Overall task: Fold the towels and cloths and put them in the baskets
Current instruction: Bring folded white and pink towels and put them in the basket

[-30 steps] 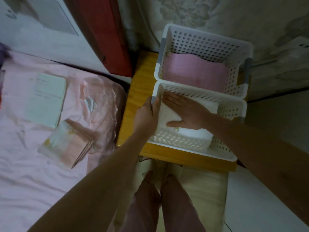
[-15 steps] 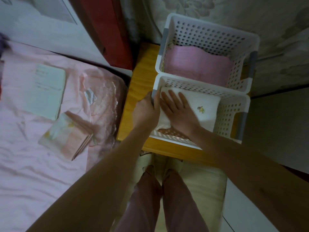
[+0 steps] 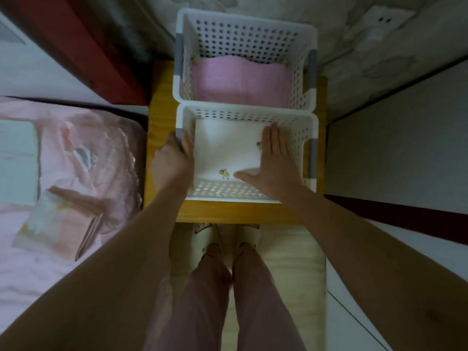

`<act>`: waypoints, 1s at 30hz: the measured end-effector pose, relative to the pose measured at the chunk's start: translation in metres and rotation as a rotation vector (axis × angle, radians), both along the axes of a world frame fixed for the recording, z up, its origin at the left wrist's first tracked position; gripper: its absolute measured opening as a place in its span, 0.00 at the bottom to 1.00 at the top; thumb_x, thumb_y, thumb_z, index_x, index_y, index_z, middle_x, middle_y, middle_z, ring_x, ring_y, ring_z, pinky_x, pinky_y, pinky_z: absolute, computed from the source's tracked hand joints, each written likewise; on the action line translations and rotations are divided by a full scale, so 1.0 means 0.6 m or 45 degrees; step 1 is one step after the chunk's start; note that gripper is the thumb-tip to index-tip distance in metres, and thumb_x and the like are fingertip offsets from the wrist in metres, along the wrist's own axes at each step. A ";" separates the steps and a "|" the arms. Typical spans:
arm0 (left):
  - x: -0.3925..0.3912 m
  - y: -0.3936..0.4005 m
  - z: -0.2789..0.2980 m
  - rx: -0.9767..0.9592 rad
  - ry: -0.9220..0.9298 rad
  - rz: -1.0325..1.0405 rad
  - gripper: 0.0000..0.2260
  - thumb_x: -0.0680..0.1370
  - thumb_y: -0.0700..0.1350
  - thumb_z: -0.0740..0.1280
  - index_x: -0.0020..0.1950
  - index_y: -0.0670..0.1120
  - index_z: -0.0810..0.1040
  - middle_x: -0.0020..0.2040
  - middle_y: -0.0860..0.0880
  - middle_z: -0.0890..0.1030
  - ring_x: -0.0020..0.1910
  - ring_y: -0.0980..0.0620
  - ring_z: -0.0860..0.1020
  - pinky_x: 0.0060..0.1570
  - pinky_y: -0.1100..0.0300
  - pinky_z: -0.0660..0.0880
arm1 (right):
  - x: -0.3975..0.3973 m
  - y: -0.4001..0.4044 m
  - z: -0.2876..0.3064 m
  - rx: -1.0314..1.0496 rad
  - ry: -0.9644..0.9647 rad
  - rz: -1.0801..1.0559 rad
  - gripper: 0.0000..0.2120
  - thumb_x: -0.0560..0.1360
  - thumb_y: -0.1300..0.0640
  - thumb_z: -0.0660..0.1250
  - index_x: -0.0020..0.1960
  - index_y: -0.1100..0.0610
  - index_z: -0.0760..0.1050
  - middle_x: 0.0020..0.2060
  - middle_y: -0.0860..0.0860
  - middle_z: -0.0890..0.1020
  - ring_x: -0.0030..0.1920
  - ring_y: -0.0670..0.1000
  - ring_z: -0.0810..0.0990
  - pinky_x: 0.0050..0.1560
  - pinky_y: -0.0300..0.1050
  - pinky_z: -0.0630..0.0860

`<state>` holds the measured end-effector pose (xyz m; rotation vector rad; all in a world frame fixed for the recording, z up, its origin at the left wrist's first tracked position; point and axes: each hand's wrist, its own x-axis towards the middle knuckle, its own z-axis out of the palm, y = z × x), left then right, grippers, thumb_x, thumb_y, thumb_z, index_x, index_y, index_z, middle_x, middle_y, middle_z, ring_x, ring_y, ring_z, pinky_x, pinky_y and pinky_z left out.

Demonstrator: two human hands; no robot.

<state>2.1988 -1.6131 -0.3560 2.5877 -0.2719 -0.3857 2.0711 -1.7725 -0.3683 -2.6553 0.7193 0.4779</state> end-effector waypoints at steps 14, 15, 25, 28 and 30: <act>-0.003 -0.001 0.001 -0.026 0.019 -0.021 0.19 0.83 0.53 0.52 0.53 0.39 0.73 0.46 0.37 0.80 0.46 0.35 0.78 0.39 0.51 0.69 | 0.050 0.061 0.016 0.604 0.044 -1.173 0.54 0.72 0.31 0.61 0.76 0.60 0.31 0.76 0.57 0.34 0.76 0.56 0.33 0.72 0.53 0.32; -0.003 -0.002 0.002 -0.022 0.025 -0.022 0.19 0.83 0.53 0.52 0.54 0.39 0.73 0.47 0.37 0.80 0.46 0.35 0.78 0.39 0.52 0.68 | 0.062 0.074 0.024 0.723 0.046 -1.430 0.53 0.73 0.32 0.61 0.76 0.59 0.31 0.76 0.57 0.34 0.76 0.56 0.33 0.73 0.56 0.34; 0.005 0.001 -0.004 -0.065 0.027 -0.031 0.20 0.83 0.54 0.51 0.53 0.39 0.74 0.42 0.40 0.79 0.43 0.38 0.78 0.40 0.49 0.74 | 0.119 0.083 -0.018 0.685 0.055 -1.858 0.56 0.67 0.25 0.59 0.76 0.53 0.30 0.75 0.60 0.32 0.75 0.59 0.31 0.73 0.65 0.37; 0.007 0.002 -0.005 -0.066 0.085 -0.043 0.20 0.82 0.56 0.51 0.52 0.41 0.74 0.41 0.42 0.79 0.42 0.39 0.78 0.38 0.51 0.72 | 0.117 0.080 -0.010 0.668 0.070 -1.838 0.55 0.68 0.26 0.60 0.77 0.53 0.33 0.75 0.60 0.35 0.75 0.59 0.34 0.72 0.65 0.38; 0.008 0.009 0.000 -0.072 0.195 -0.095 0.21 0.82 0.58 0.50 0.52 0.43 0.73 0.40 0.44 0.78 0.42 0.40 0.78 0.38 0.52 0.72 | 0.108 0.081 0.012 0.698 0.049 -1.819 0.52 0.70 0.29 0.61 0.77 0.53 0.35 0.76 0.60 0.36 0.76 0.59 0.36 0.73 0.63 0.40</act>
